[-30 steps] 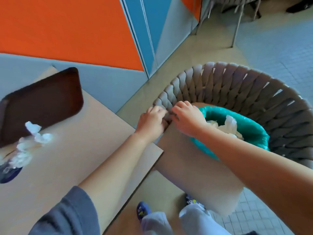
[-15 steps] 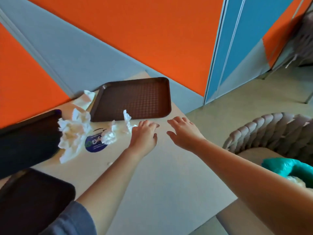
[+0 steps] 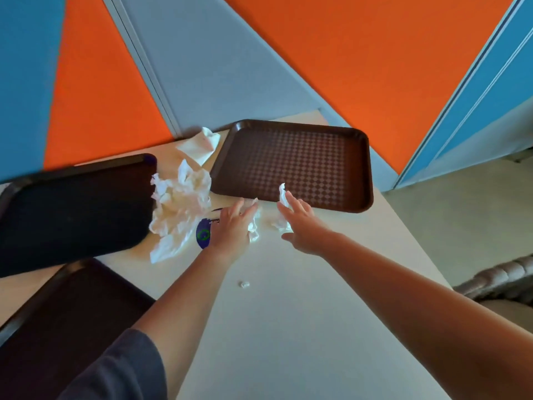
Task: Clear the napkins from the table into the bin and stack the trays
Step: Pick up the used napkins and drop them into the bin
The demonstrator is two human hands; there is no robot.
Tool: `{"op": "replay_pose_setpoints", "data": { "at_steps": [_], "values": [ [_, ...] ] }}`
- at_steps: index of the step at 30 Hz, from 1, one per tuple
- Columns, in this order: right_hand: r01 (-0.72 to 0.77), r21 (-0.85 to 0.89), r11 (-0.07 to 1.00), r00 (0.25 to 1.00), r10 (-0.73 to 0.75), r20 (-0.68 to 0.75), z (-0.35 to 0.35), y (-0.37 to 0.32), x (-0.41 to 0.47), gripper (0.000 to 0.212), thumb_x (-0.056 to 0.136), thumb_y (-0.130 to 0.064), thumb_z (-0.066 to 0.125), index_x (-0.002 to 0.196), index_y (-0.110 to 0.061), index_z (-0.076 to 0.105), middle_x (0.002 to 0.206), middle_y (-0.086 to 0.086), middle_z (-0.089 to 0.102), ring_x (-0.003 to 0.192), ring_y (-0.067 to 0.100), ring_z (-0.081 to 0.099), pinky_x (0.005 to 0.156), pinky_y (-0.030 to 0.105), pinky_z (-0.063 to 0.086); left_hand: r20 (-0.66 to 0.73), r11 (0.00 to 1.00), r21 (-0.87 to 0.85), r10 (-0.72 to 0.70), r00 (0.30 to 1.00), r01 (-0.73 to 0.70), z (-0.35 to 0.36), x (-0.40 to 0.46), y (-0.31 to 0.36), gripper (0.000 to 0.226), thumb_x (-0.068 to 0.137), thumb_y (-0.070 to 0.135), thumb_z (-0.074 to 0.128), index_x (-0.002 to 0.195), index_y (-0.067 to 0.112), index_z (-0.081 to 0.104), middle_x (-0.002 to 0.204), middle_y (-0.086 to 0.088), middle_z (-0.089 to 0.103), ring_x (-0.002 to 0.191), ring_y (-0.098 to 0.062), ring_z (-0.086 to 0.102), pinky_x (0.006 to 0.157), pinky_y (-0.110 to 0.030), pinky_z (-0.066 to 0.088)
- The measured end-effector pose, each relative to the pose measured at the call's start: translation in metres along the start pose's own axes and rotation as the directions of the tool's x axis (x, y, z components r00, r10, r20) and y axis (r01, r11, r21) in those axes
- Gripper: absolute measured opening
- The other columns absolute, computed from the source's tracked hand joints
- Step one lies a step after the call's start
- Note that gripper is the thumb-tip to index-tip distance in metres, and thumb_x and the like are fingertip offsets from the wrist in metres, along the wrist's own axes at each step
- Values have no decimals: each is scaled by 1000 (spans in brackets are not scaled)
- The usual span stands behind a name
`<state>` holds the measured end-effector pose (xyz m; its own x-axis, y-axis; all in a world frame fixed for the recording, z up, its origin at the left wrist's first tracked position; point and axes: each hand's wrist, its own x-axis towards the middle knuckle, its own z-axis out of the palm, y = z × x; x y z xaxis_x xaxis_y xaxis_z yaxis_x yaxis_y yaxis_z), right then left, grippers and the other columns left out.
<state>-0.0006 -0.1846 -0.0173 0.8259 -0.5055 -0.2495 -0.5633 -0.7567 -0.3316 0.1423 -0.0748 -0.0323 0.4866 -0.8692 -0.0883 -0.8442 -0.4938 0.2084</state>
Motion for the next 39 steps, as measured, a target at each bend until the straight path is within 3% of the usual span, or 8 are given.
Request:
{"op": "replay_pose_setpoints", "data": {
  "at_steps": [3,8,13,17,24,32,35,39],
  "values": [
    [25,-40,999,999,-24,35,13,2,14,59,91,-9,54,143,-13,24,157,6,-3,142,33,10,111,49,31,82,1000,-4,27,996,-26,16,9,-10,58,91,7,48,141,32,31,149,-2,23,128,-32,31,88,-51,47],
    [39,-24,999,998,-38,42,26,8,15,44,88,8,41,129,-7,47,139,5,37,115,27,43,95,39,46,209,985,-164,-25,978,60,41,20,-16,50,91,2,43,137,21,42,150,-11,27,136,-33,23,111,-45,26],
    [9,-9,1000,999,-9,31,29,10,3,25,89,1,49,111,-2,60,119,13,50,108,29,47,88,37,44,274,953,-283,-28,961,108,44,17,-8,35,96,13,39,128,4,50,138,-17,39,126,-31,37,99,-36,36],
    [-30,18,999,999,30,-15,22,14,-15,18,89,-3,51,102,-1,64,111,15,54,107,29,48,82,32,42,89,964,-257,98,991,-72,29,-1,12,30,86,15,38,98,4,63,102,-12,48,89,-24,53,77,-32,51],
    [-118,46,992,988,122,-96,-2,47,-75,20,89,-3,49,105,-4,62,111,13,54,110,28,44,84,35,43,-81,951,-73,296,952,-301,12,-19,79,31,87,-2,51,110,15,60,116,-8,56,107,-26,49,76,-33,42],
    [-214,91,973,963,226,-150,-18,121,-172,16,82,-6,49,91,-9,61,100,12,60,102,32,48,87,41,45,-129,858,-194,458,880,-475,15,-50,191,28,87,1,49,107,18,58,104,0,51,86,-13,52,74,-25,44],
    [-307,169,937,912,340,-229,-27,151,-219,23,86,-7,50,108,-4,55,112,17,56,107,34,49,86,36,41,-174,800,-72,578,797,-596,21,-56,243,30,80,-5,60,100,16,65,97,-2,59,89,-24,52,68,-36,47],
    [-379,221,898,851,433,-298,-30,197,-278,33,86,-4,50,119,-4,48,118,15,54,112,32,47,86,28,33,-180,736,28,669,721,-676,32,-68,314,27,73,-1,70,89,20,68,87,0,63,83,-31,54,59,-29,28]
  ]
}}
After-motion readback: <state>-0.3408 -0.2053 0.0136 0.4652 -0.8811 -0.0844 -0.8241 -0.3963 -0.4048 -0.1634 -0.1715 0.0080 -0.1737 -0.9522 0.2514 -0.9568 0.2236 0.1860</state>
